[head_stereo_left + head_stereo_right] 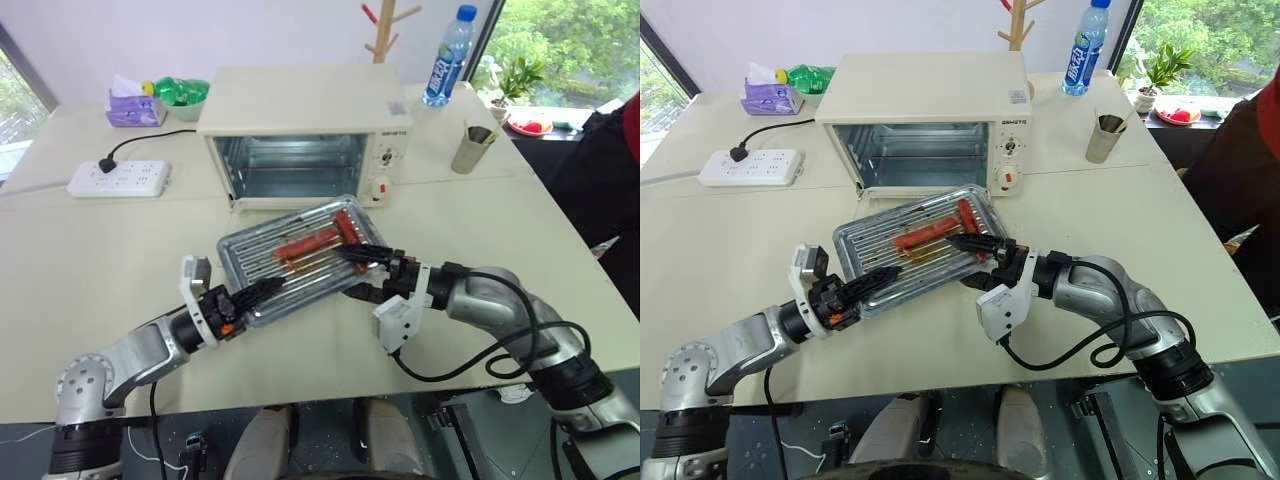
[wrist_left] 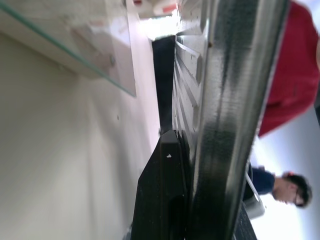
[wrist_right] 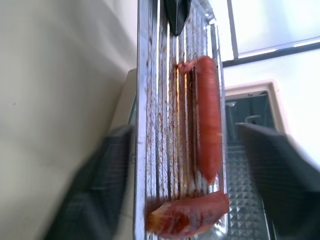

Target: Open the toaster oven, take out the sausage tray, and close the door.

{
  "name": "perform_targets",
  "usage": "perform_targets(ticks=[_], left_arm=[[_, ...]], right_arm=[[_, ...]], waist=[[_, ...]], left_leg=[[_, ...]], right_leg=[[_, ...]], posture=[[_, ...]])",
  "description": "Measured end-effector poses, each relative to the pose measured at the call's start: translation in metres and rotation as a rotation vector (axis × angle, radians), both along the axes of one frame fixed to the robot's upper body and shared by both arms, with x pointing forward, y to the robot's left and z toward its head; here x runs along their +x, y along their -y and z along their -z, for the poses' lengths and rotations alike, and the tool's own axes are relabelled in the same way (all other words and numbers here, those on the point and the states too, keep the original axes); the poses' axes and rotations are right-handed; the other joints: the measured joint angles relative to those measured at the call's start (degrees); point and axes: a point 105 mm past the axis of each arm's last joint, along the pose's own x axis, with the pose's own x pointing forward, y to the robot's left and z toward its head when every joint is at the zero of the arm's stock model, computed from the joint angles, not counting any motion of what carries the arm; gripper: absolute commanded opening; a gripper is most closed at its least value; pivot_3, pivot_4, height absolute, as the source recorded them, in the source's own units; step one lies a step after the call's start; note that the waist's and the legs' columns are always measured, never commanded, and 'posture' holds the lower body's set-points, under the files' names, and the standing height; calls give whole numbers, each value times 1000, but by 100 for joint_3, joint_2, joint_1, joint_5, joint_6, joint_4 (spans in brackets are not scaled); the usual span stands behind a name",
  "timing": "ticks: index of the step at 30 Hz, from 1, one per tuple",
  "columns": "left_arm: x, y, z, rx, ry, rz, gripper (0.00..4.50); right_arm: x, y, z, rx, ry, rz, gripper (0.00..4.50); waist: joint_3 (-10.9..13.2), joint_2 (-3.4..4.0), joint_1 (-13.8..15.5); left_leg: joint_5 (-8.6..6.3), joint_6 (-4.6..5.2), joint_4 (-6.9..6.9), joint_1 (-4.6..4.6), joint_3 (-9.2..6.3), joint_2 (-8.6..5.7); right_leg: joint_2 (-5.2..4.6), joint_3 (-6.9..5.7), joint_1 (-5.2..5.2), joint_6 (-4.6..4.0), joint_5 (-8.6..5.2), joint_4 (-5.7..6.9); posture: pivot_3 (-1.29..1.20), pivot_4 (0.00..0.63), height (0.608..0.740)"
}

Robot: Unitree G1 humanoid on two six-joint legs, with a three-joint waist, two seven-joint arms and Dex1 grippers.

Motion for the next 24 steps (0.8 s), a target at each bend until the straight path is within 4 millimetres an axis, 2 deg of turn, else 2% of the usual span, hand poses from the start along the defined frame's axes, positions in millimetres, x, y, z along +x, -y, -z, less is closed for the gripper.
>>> perform_targets(ticks=[5, 10, 16, 18, 24], left_arm=[[-2, -17, 2, 7, -10, -89, 0], [-12, -33, 5, -16, -19, -214, 0], [-24, -39, 10, -80, -45, -345, 0], [-27, -41, 11, -114, -55, -408, 0], [-35, -52, 5, -194, -52, -580, 0]], right_arm=[[-11, 11, -7, 42, -90, -5, 4138], [-25, 31, -19, 122, -302, 6, 4138], [-7, 58, -24, 230, -584, 145, 4138], [6, 66, -25, 282, -687, 211, 4138], [37, 79, -12, 410, -935, 339, 4138]], waist=[[0, 0, 0], [0, 0, 9], [0, 0, 57], [0, 0, 89], [0, -1, 131]], left_leg=[[-2, 4, -2, -1, 1, 1], [-10, 16, 0, -4, 3, 5], [-15, 22, 0, -6, 12, 10], [-17, 25, -1, -8, 24, 15], [-25, 38, 0, -15, 37, 15]], right_leg=[[-3, 1, 0, -1, -1, -4], [-16, 5, 9, -5, -3, -25], [-21, 4, 13, -8, -1, -44], [-21, 4, 13, -13, 5, -58], [-23, 4, 15, -14, 6, -78]], posture=[[0, 150, 740], [0, 150, 740], [0, 150, 740], [0, 150, 740], [0, 150, 740]])
